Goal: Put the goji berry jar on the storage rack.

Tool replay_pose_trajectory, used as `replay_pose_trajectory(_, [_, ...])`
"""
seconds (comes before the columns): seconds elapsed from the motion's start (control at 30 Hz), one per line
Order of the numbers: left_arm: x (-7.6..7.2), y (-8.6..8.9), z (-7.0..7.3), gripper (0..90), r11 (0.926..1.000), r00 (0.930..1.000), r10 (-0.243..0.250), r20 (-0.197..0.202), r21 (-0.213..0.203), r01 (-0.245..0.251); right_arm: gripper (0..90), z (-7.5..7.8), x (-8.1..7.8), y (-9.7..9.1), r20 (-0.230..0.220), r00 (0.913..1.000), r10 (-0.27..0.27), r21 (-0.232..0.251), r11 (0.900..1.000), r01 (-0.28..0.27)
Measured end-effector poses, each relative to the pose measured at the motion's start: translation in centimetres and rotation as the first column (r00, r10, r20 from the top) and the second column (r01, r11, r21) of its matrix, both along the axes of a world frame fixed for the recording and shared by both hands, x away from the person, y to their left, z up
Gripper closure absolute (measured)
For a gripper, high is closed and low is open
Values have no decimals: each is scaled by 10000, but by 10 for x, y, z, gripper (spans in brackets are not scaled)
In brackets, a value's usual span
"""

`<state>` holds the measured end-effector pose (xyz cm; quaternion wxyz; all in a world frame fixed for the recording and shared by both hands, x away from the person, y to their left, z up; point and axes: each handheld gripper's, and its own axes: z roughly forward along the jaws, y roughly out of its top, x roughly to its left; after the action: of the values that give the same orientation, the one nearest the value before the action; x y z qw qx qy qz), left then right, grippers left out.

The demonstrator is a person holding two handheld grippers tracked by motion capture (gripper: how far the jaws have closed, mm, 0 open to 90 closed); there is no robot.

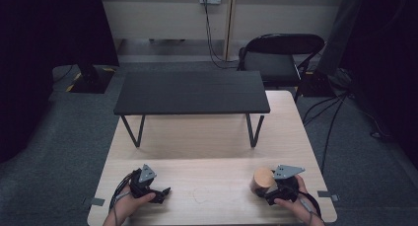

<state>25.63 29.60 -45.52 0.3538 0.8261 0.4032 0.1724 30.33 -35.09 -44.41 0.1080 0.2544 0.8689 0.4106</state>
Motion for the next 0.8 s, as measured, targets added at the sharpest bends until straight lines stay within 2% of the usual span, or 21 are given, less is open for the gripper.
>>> replay_pose_trajectory(0.23, [0, 0, 0, 0, 10000, 10000, 0, 0, -2, 0, 253, 0, 2, -1, 198, 9989, 421, 94, 9991, -423])
replay_pose_trajectory(0.53, [0, 0, -1, 0, 10000, 10000, 25, 8, -55, -24, 257, 4, -6, 0, 592, 9979, 260, -39, 9997, -258])
replay_pose_trajectory(0.7, [0, 0, 0, 0, 10000, 10000, -2, 2, 0, 2, 257, 10, -6, 2, 474, 9980, 413, -81, 9991, -410])
replay_pose_trajectory(0.8, [0, 0, -1, 0, 10000, 10000, 22, 9, -49, -22, 257, 16, -4, 2, 392, 9982, 463, 79, 9989, -466])
